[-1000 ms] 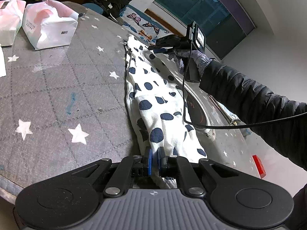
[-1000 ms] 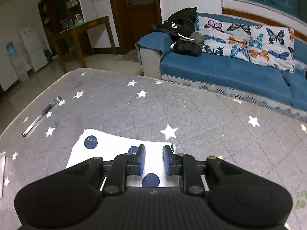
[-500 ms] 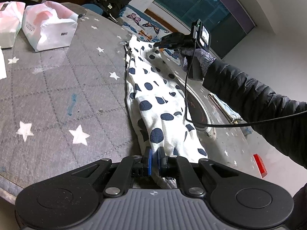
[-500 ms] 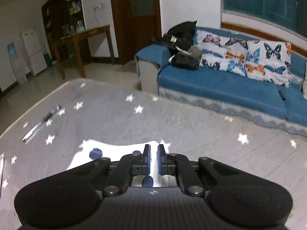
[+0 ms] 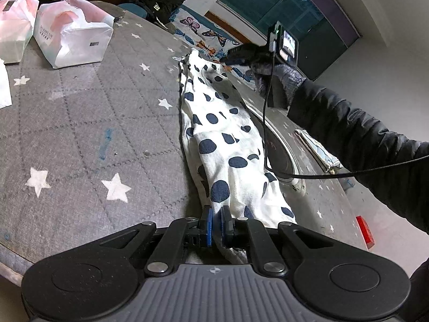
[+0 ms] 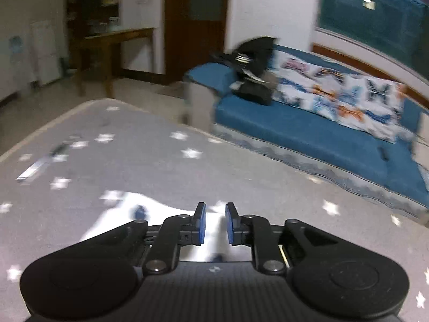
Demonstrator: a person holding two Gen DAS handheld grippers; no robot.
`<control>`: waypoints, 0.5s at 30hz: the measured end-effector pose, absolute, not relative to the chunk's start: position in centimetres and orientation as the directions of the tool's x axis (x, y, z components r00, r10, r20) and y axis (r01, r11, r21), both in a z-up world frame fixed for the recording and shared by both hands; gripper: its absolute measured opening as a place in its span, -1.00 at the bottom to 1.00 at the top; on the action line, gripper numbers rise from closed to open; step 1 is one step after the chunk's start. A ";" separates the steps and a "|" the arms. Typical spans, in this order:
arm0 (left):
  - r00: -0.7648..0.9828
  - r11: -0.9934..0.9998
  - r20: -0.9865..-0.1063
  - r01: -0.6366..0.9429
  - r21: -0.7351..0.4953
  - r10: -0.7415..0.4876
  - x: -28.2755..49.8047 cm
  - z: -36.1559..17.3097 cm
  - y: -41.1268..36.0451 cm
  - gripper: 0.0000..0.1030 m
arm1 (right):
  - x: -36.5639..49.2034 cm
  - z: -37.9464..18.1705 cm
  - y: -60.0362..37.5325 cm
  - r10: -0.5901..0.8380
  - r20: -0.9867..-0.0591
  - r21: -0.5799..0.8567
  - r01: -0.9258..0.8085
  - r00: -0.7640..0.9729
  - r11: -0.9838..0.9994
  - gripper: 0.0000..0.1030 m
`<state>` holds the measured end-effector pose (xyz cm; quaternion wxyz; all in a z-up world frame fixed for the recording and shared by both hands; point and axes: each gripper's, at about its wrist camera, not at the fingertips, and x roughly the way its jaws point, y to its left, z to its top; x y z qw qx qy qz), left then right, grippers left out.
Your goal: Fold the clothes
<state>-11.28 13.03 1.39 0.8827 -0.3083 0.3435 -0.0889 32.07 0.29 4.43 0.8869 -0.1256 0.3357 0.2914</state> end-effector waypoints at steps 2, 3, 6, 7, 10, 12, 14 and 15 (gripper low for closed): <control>0.748 0.793 -0.552 -0.057 -0.607 -0.368 -11.3 1.4 13.1 -0.84 | 31.3 4.4 1.5 0.476 -0.694 0.003 -0.658 0.540 0.753 -0.70; 0.749 0.792 -0.552 -0.059 -0.607 -0.367 -11.3 1.3 13.1 -0.84 | 30.9 4.2 2.2 0.489 -0.708 0.012 -0.684 0.510 0.729 -0.70; 0.751 0.791 -0.550 -0.061 -0.609 -0.365 -11.5 1.4 13.1 -0.84 | 29.8 3.0 4.4 0.501 -0.738 0.011 -0.734 0.453 0.679 -0.70; 0.751 0.791 -0.551 -0.063 -0.609 -0.364 -11.5 1.4 13.1 -0.84 | 29.7 2.6 4.8 0.500 -0.742 0.008 -0.739 0.447 0.673 -0.70; 0.747 0.790 -0.557 -0.070 -0.609 -0.363 -11.6 1.3 13.2 -0.84 | 29.6 1.4 6.0 0.474 -0.752 -0.025 -0.739 0.458 0.674 -0.60; 0.745 0.790 -0.560 -0.072 -0.608 -0.363 -11.7 1.3 13.2 -0.84 | 30.0 1.4 6.2 0.477 -0.747 -0.020 -0.733 0.463 0.680 -0.56; 0.745 0.793 -0.560 -0.068 -0.605 -0.363 -11.8 1.4 13.1 -0.84 | 29.9 2.0 6.0 0.483 -0.743 -0.009 -0.728 0.464 0.686 -0.51; 0.747 0.796 -0.558 -0.064 -0.602 -0.362 -11.8 1.5 13.0 -0.84 | 29.8 2.5 5.7 0.489 -0.738 -0.007 -0.730 0.465 0.684 -0.50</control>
